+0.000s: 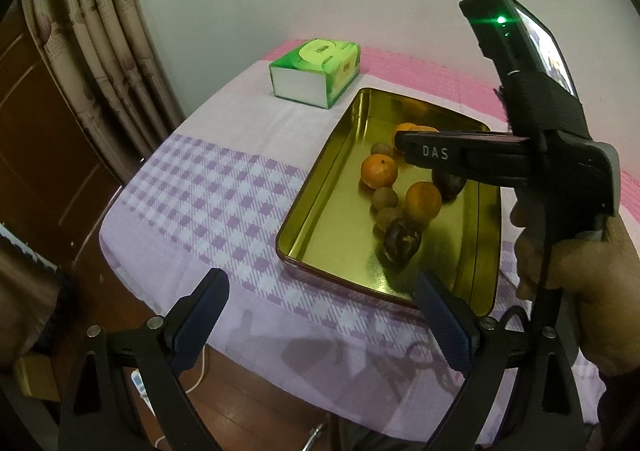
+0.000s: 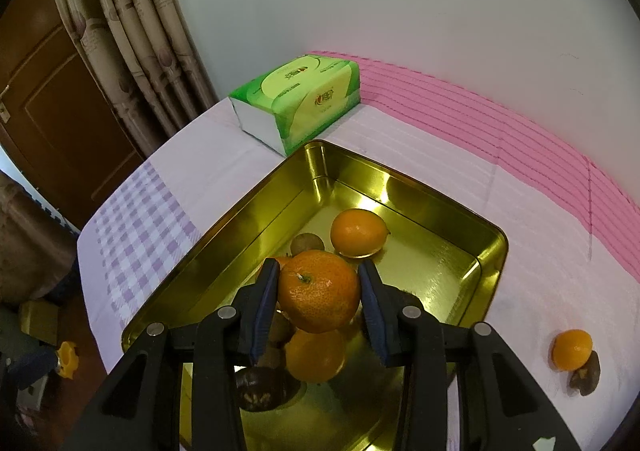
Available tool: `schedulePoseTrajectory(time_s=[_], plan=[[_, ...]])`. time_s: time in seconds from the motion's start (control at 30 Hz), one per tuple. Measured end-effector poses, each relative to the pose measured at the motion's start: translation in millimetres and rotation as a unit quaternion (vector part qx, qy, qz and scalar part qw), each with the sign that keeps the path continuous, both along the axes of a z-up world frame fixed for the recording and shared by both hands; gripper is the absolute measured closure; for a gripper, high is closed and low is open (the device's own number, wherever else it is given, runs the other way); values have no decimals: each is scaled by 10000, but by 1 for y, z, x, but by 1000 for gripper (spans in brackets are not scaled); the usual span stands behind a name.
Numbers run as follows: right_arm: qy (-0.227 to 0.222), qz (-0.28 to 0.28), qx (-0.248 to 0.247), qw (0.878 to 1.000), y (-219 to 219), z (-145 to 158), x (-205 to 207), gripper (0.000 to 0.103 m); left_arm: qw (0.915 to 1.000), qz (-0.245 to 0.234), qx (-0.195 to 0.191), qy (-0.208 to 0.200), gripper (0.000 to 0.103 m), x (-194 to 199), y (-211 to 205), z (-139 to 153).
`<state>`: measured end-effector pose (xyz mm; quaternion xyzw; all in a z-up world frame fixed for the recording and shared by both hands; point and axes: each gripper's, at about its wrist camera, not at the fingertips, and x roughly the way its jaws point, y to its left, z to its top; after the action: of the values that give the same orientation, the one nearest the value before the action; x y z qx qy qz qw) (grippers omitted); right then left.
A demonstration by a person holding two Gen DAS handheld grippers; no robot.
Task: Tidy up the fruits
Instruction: 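Lower the mandarin into the tin and open the right gripper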
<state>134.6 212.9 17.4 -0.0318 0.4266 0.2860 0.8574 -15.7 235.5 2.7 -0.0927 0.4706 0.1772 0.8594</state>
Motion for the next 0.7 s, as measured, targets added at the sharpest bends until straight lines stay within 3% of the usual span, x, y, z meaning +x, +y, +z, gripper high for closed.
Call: schedulePoseTrajectory(time_s=[0.43,0.7], plan=[[50,-25,84,9999,6,-3,6,64,10000,-29,-32,58,9,1,-2,-2],[-107,-102,388,9991,-2,13,1,64,10000,-36,1,56,9,1,-4,-2]])
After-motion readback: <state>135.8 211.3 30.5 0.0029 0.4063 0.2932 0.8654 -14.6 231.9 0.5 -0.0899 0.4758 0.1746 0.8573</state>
